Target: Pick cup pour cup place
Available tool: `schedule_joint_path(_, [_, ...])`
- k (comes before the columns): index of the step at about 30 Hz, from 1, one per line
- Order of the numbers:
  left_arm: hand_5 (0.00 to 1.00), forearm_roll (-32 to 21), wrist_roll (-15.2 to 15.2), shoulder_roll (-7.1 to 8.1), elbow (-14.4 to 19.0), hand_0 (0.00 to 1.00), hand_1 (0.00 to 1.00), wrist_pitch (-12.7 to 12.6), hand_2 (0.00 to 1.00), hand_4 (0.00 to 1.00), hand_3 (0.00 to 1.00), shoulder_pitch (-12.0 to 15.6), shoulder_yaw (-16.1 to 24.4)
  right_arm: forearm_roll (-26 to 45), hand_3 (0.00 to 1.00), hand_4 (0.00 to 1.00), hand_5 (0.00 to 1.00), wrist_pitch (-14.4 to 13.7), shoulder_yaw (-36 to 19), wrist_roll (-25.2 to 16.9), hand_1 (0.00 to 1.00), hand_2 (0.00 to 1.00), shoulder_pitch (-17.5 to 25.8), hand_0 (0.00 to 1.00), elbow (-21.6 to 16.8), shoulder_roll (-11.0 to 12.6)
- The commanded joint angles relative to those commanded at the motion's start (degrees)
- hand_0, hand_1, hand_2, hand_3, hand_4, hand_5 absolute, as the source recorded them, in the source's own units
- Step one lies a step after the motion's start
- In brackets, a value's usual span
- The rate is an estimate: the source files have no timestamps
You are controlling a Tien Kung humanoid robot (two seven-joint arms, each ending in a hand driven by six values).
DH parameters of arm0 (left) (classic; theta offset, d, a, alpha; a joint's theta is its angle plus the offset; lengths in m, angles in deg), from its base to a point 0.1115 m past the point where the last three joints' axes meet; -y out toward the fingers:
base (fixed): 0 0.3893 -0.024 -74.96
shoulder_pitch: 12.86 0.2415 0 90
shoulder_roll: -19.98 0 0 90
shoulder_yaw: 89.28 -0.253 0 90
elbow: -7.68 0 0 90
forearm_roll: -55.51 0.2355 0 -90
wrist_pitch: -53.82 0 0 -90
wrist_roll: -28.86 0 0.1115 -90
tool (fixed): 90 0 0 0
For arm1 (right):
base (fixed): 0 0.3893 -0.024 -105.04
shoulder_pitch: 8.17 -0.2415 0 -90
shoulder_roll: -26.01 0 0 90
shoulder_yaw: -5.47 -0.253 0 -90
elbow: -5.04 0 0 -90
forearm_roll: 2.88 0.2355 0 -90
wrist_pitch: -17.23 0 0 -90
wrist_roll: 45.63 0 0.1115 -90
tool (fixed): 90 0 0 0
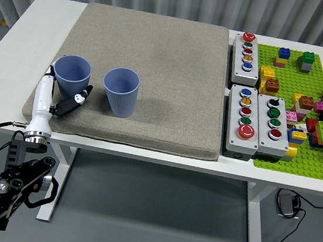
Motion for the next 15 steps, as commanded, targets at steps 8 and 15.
schedule_joint_path(8, [0.416,0.9,-0.5,-0.02,0.4,0.793,0.829,0.4,0.998,0.950,0.998,0.4,0.4,-0.1,0.582,0.002,0.150,0.0,-0.2,0.0,0.636,0.580,0.0,0.685,0.0,0.0])
schedule_joint_path(15, [0.442,2.2,-1.7,0.05,0.6,0.828,0.863,1.2,0.998,0.972,0.998,0.5,1.0,0.0,0.582,0.002,0.150,0.0,-0.2,-0.1,0.636,0.580,0.0,0.685,0.0,0.0])
